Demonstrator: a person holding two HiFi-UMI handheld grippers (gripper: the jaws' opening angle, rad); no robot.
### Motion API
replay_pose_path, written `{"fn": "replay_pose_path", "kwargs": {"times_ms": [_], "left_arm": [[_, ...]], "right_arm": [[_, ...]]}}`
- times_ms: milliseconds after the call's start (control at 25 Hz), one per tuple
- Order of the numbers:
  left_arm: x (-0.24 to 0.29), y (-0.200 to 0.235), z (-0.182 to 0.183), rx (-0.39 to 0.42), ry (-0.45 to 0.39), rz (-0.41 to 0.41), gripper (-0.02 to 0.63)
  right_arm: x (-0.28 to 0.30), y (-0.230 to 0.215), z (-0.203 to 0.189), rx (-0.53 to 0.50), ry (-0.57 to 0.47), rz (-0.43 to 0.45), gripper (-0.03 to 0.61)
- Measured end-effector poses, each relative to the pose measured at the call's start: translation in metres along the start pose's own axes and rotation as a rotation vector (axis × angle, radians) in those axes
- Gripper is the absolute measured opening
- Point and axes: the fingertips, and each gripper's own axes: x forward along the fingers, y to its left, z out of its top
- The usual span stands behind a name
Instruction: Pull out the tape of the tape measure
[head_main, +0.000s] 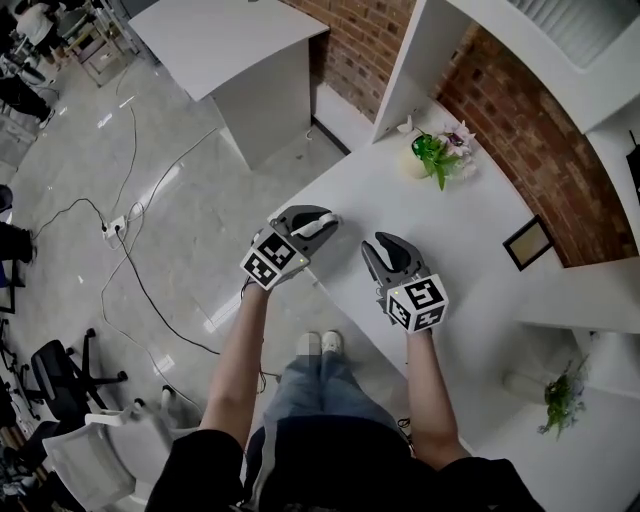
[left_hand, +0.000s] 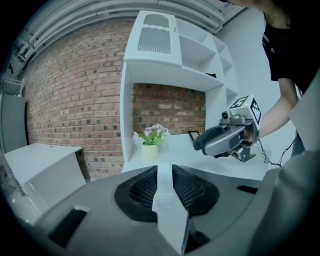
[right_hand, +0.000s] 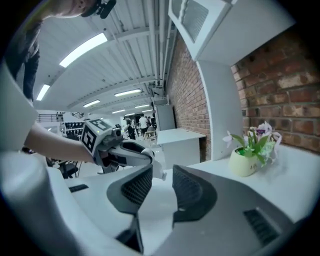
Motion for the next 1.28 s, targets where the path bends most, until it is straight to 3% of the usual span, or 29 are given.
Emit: {"fn": "replay_pose_path", "kwargs": {"times_ms": [120, 400, 600, 800, 960, 1280], "left_arm": [[-0.013, -0.023, 0.013, 0.034, -0.010, -0.044, 0.091], [-0.037, -0.082, 0.028, 0.120, -0.021, -0.167, 0.091], [-0.047, -0.119, 0.031, 0.168, -0.020, -0.239, 0.091], [-0.056, -0.139, 0.033, 0.180, -0.033, -0.274, 0.091], [-0.059, -0.152, 0.031, 0.186, -0.027, -0.302, 0.091], [-0.060, -0.160, 0.022, 0.193, 0.005, -0.328, 0.089]], "right_arm": [[0.001, 0.015, -0.003, -0.139, 0.095, 0.081, 0.117], [-0.008, 0.049, -0.033, -0.599, 0.407, 0.268, 0.153], [-0.020, 0.067, -0.050, -0.775, 0.521, 0.361, 0.153], [-0.030, 0.082, -0.070, -0.852, 0.605, 0.436, 0.153], [-0.036, 0.090, -0.076, -0.871, 0.617, 0.454, 0.115], [-0.046, 0.088, -0.083, -0.888, 0.647, 0.464, 0.110]]}}
